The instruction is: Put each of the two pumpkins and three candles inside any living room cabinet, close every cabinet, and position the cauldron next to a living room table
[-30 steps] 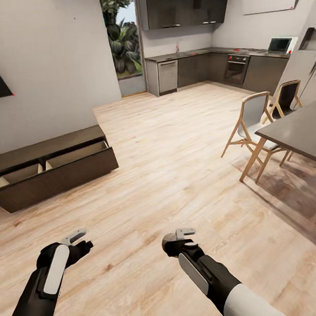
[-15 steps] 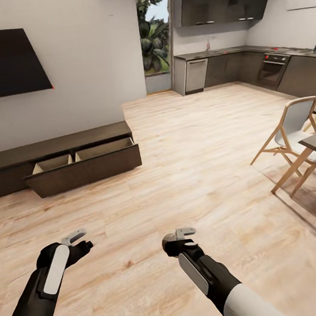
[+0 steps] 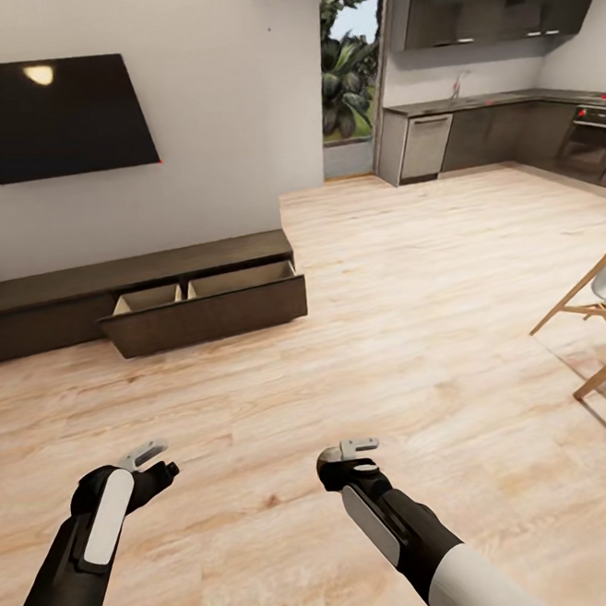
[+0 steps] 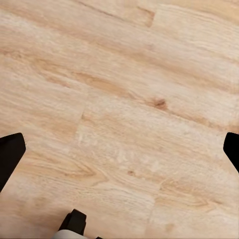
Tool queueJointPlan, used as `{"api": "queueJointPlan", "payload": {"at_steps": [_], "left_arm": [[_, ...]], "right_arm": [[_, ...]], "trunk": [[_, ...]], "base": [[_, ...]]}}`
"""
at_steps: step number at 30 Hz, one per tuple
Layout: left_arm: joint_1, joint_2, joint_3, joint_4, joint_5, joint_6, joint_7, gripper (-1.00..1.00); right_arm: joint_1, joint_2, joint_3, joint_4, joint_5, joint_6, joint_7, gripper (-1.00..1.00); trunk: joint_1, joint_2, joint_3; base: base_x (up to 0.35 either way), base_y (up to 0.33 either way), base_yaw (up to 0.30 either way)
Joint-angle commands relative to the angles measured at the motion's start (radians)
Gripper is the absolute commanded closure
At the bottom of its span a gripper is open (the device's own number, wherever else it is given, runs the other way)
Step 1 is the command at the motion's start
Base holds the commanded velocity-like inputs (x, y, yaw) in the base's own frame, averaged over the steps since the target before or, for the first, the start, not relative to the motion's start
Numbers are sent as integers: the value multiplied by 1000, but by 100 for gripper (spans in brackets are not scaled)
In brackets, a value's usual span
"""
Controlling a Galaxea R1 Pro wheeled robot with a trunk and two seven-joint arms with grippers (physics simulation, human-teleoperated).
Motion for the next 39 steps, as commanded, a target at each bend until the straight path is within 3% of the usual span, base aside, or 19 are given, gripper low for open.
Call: {"api": "queueJointPlan", "payload": {"at_steps": [1,23,39], "left_arm": [[0,0,0,-1,10,3,9,-100],[0,1,-1,-1,11,4,8,-100],[0,1,-3,-1,11,4,8,-100]], "right_arm": [[-1,0,3,-1,-7,2,-8,100],[-1,0,3,-4,-7,-3,-9,100],[0,0,4,-5,-7,-46,-7,100]], "trunk": [[0,-1,0],[0,-1,26],[0,-1,49]], "base": [[106,0,287],[122,-74,218],[257,98,170]]}}
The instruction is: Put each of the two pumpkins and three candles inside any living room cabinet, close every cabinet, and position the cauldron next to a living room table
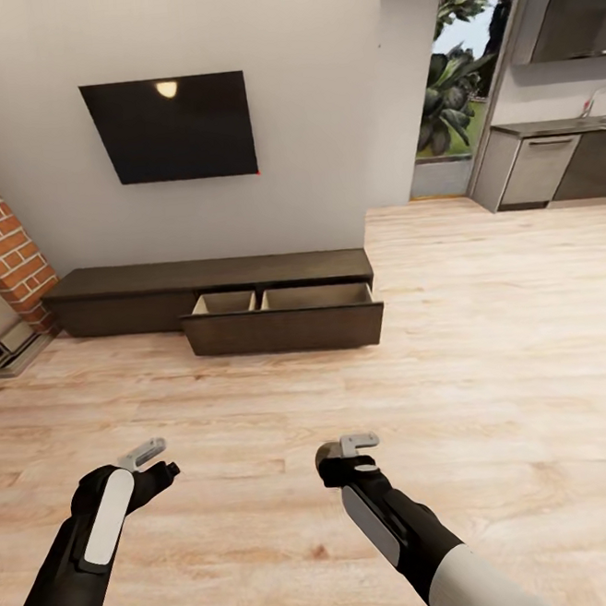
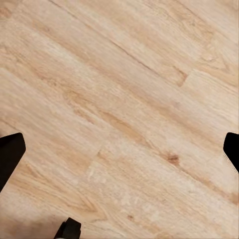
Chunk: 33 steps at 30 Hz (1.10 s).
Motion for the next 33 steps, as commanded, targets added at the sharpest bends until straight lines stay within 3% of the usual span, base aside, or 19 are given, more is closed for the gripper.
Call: {"api": "queueJointPlan", "payload": {"at_steps": [1,13,20,33], "left_arm": [[0,0,0,-1,11,3,9,-100],[-1,-1,-8,-1,9,3,9,-100],[-1,0,-8,-1,6,3,9,-100],[-1,0,-8,-2,6,3,9,-100]], "right_arm": [[-1,0,2,-1,-6,-1,-8,100],[0,0,8,-2,-6,-12,-5,100],[6,0,9,-1,-6,-106,-5,100],[7,0,9,0,-7,-116,-5,100]], "trunk": [[1,-1,0],[1,-1,16],[1,-1,21],[1,-1,42]], "base": [[242,-73,169],[96,-52,143],[286,-139,15],[333,-11,-13]]}}
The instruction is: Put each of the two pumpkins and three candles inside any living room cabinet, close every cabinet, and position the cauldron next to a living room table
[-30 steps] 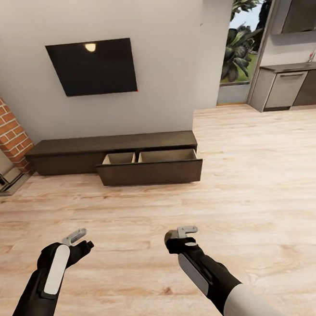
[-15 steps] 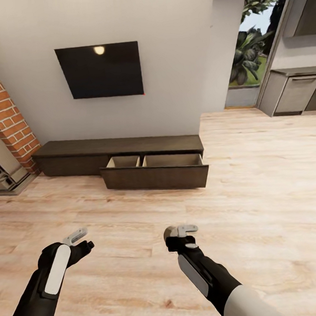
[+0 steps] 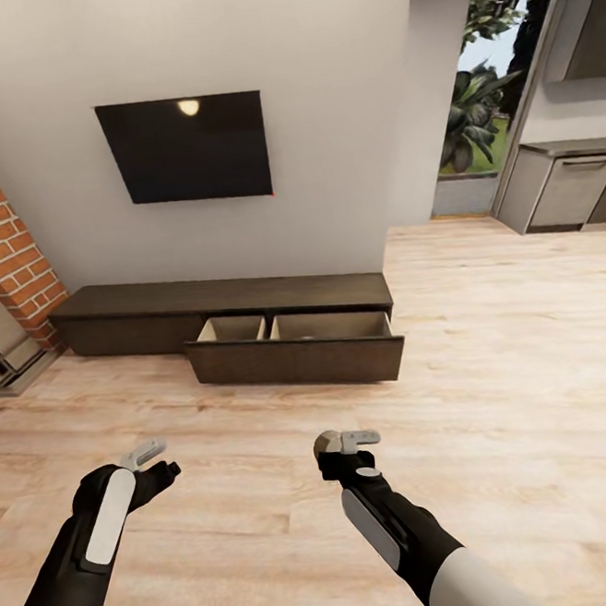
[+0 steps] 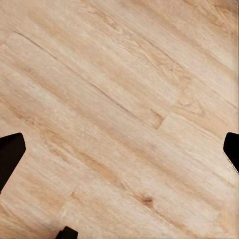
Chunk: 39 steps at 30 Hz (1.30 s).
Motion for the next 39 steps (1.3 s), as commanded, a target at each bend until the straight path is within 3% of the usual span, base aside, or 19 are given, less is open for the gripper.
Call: {"api": "queueJointPlan", "payload": {"at_steps": [1,14,29,39], "left_arm": [[-1,0,0,-1,11,2,9,-100],[0,0,0,-1,5,2,-30,-100],[-1,0,1,-5,4,2,-31,-100],[-1,0,2,-5,4,2,-31,-100]], "right_arm": [[-1,0,3,-1,-4,4,-7,100],[0,0,3,-1,-3,-2,-7,100],[0,0,1,-1,-3,-22,-4,100],[0,0,3,-1,-3,-23,-4,100]], "trunk": [[1,-1,1],[1,-1,22],[1,-1,43],[1,-1,45]], "base": [[348,135,-6],[318,171,-19],[95,10,-159],[298,40,-20]]}}
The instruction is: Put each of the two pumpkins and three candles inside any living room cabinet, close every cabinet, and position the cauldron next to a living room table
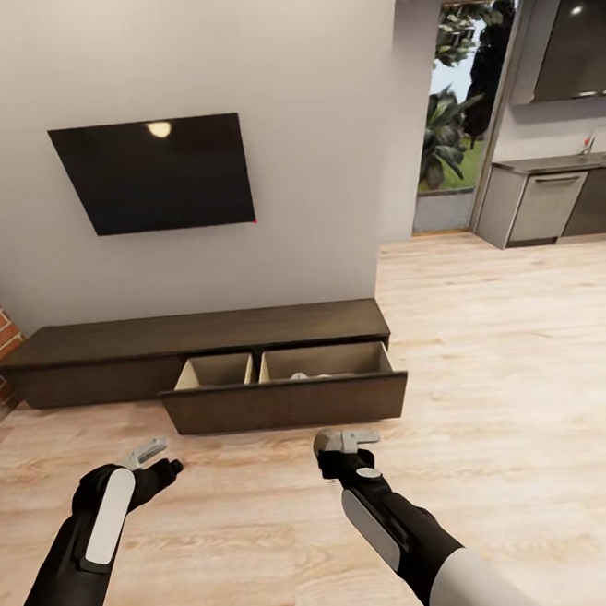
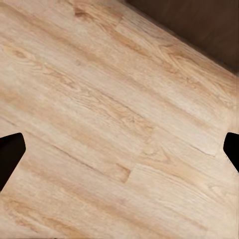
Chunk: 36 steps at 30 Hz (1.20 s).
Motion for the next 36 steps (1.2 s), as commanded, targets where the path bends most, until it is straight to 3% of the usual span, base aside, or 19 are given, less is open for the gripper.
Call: {"api": "queueJointPlan", "payload": {"at_steps": [1,13,22,29,36], "left_arm": [[-1,0,0,-1,11,3,9,-100],[-1,0,0,-1,11,3,9,-100],[-1,-1,1,-1,10,4,9,-100],[0,0,9,-20,11,14,11,-100],[-1,-1,3,-61,12,82,12,-100]], "right_arm": [[-1,0,2,-1,-3,4,-7,100],[-1,0,2,-1,-3,4,-7,100],[-1,0,1,0,-5,7,-4,100],[-1,0,2,-2,-4,5,-4,100],[-1,0,2,-4,-3,13,-9,100]], "trunk": [[1,-1,-1],[1,-1,-1],[1,-1,-1],[-26,48,21],[-53,97,43]], "base": [[334,2,0],[305,-129,58],[177,-6,-214],[6,0,-53],[0,0,0]]}}
